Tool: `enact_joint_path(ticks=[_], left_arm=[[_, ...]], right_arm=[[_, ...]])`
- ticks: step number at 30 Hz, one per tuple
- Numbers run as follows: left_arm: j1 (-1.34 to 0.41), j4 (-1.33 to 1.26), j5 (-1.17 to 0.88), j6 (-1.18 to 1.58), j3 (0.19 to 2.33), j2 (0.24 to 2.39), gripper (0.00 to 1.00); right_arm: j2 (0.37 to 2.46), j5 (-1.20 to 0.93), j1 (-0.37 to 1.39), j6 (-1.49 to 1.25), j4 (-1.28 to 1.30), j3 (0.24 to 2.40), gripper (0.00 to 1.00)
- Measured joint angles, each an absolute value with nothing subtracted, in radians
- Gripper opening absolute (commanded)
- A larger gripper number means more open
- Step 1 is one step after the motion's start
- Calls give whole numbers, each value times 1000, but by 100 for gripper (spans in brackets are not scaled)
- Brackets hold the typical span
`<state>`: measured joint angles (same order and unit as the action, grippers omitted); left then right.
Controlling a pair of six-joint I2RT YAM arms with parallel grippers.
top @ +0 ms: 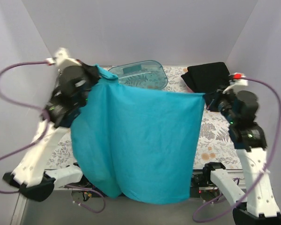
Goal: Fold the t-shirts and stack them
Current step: Flatten the tshirt out
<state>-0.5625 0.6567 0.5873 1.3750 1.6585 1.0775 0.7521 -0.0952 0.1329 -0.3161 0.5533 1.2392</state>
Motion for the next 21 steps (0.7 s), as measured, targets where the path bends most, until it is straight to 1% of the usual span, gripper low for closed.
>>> enact_joint_path(ticks=[2,4,6,8,10,12,15,18,21], left_arm=[[-517,571,565,1348,1505,1173,0],[-437,489,459,1326,1371,1314,0],[-355,416,374,1311,1293,1466,0],[-279,363,281,1295,1257,1639,0],[-233,328,204,1275,1277,1787,0],[-207,305,134,1250,1343,1940,0],[-202,270,57,1223,1428,2074,0],[-207,246,9,1209,1468,2116,0],[-208,231,-9,1207,1479,2113,0]], right_arm=[[771,-74,133,-324,514,1068,1],[813,-53,133,-335,448,899,1],[874,-38,132,-341,376,774,1],[959,-20,132,-343,303,709,1],[1079,-13,132,-342,203,691,1],[1200,-9,132,-336,111,700,1],[1377,-5,130,-321,28,757,1],[1481,-2,128,-300,-9,822,1],[1528,-2,126,-280,-40,875,1]])
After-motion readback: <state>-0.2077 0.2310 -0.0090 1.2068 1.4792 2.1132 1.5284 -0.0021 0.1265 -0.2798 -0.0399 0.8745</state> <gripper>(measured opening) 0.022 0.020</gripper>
